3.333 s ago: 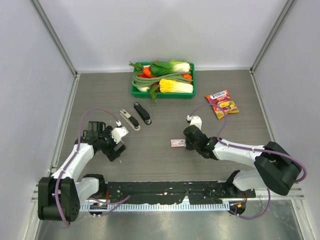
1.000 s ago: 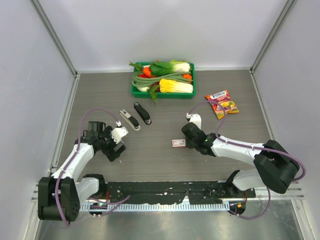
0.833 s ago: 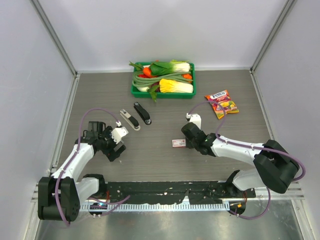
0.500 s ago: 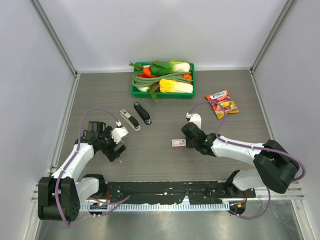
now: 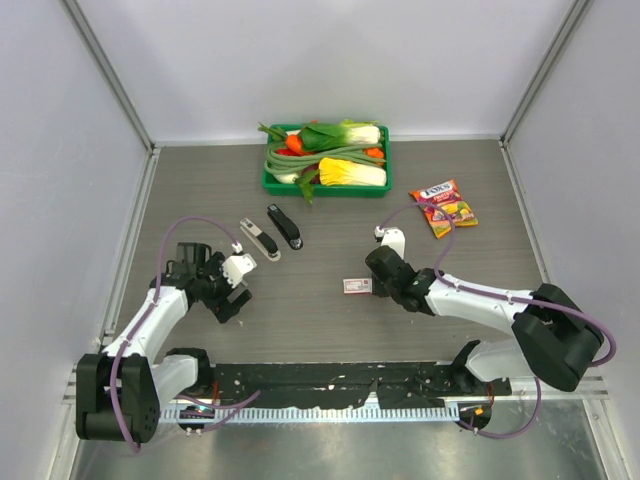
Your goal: Unload the staples from the stapler
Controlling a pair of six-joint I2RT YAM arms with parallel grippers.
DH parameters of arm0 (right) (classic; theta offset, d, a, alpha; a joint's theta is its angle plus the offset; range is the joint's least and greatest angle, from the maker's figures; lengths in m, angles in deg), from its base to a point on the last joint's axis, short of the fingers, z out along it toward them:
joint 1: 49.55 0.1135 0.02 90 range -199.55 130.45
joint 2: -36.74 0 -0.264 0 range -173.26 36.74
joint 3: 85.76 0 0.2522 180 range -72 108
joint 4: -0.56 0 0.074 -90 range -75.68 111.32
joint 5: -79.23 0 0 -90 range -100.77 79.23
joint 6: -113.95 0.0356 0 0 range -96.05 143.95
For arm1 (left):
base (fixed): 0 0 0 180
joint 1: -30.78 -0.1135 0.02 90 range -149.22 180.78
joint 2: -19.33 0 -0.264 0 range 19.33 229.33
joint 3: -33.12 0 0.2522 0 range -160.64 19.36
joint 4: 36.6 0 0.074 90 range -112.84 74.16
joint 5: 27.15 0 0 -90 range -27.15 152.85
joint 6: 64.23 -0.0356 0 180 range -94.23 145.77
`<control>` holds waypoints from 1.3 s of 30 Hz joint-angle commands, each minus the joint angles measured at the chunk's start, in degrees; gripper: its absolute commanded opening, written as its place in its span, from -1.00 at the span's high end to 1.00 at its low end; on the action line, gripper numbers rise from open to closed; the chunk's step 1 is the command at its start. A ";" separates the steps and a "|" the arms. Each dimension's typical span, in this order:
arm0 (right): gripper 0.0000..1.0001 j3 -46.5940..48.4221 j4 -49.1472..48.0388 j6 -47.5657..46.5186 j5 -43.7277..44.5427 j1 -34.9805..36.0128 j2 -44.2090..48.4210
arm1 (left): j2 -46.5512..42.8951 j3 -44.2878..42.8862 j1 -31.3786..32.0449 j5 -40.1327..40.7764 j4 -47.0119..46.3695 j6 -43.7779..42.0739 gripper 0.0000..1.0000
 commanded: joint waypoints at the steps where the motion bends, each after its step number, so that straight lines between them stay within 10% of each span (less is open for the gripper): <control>1: 0.35 -0.16 -2.24 0.06 0.92 -0.10 1.41 | -0.22 -0.62 0.25 -0.12 -0.41 -0.71 -0.99; 39: 0.60 -0.69 -1.63 -0.29 1.63 -0.01 2.56 | 0.39 -0.10 0.25 0.23 -0.68 -1.15 -1.00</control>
